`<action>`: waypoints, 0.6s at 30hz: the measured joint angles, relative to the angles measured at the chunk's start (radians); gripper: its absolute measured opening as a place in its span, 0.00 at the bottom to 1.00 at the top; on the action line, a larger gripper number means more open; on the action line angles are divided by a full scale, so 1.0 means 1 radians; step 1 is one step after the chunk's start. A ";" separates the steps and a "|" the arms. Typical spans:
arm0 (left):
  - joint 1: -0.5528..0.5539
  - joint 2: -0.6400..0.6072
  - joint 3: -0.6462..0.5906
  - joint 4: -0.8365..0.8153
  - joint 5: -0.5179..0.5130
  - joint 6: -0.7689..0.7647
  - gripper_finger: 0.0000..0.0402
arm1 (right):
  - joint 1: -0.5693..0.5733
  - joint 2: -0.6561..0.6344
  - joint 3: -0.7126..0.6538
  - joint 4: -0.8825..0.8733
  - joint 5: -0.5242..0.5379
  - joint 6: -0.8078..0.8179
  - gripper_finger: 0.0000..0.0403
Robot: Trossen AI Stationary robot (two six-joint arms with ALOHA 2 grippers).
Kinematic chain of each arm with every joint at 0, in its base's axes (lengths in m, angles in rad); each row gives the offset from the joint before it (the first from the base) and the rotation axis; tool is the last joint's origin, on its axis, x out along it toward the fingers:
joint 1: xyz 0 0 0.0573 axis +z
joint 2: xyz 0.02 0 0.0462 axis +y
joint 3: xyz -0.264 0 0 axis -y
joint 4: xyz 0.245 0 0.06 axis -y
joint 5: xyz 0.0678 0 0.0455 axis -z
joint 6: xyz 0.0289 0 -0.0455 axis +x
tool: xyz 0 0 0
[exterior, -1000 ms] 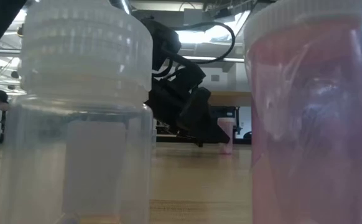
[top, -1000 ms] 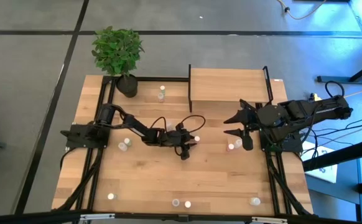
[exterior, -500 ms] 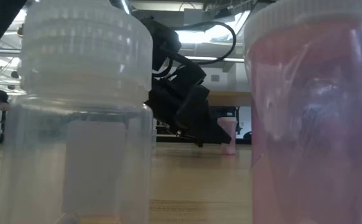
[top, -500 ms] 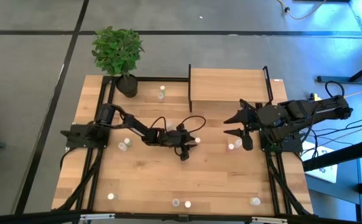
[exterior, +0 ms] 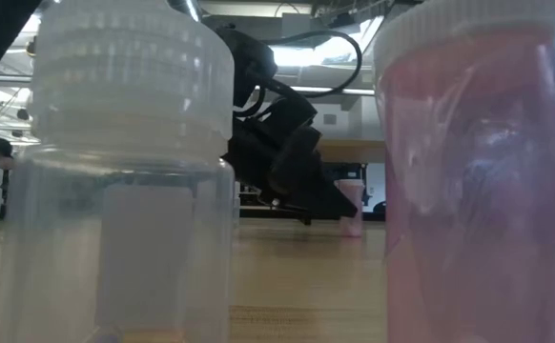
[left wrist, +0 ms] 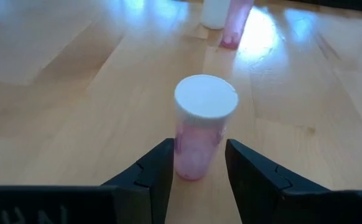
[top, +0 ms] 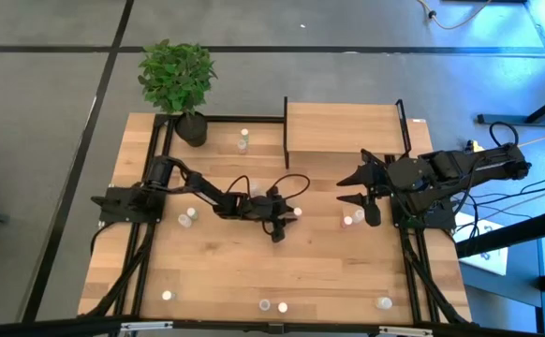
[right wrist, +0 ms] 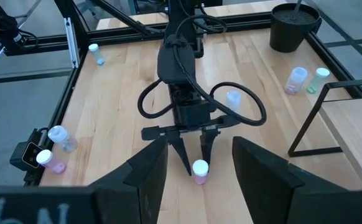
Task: Pick and place medicine bottles onto shelf by color
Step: Put the top left pink pill bottle on the shelf
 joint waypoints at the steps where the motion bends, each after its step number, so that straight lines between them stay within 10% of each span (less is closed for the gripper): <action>1: 0.000 0.000 0.000 0.000 0.003 0.000 0.35 | 0.000 0.000 0.000 0.000 0.000 0.000 0.45; 18: 0.011 0.056 0.053 0.025 0.008 -0.046 0.35 | 0.000 0.000 0.000 0.009 0.000 0.005 0.45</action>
